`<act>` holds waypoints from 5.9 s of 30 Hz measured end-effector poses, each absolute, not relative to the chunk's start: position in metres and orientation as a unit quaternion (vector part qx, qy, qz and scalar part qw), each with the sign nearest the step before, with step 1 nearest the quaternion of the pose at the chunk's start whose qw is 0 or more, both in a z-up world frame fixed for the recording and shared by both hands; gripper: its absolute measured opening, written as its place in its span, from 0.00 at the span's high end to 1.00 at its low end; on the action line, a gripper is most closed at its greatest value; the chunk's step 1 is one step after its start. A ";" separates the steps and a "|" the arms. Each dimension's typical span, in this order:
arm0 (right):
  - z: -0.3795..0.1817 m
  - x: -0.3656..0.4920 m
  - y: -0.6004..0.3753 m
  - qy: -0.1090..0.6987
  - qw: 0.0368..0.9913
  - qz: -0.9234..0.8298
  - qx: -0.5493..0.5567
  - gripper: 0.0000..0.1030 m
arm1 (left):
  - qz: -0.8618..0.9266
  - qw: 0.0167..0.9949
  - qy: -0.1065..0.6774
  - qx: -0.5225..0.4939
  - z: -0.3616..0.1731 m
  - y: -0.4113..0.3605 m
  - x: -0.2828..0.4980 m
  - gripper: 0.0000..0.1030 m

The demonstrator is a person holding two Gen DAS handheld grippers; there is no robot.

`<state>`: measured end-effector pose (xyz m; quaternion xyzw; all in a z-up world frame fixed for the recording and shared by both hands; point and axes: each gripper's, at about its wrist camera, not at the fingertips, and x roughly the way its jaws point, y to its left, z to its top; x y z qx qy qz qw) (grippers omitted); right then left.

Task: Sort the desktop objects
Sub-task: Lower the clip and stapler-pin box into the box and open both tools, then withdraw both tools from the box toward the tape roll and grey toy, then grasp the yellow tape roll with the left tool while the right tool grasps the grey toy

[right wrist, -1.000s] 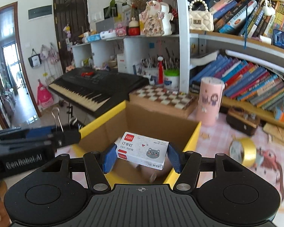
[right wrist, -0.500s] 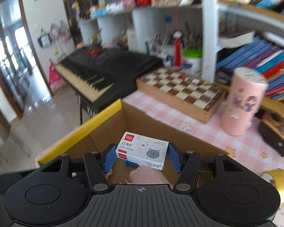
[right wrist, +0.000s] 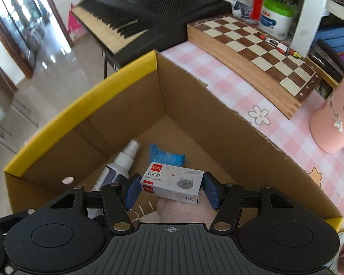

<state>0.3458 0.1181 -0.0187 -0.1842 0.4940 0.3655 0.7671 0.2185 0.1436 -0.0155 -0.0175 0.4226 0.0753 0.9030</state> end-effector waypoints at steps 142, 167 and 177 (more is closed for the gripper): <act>-0.024 0.242 -0.288 0.365 0.927 0.085 -0.027 0.39 | 0.076 0.933 0.350 -0.037 -0.023 -0.122 0.323 0.30; -0.061 0.322 -0.235 0.345 0.907 0.214 -0.112 0.29 | 0.036 0.939 0.339 -0.036 0.004 -0.093 0.287 0.65; -0.080 0.373 -0.201 0.325 0.898 0.255 -0.148 0.19 | 0.040 0.938 0.341 -0.047 0.018 -0.073 0.227 0.65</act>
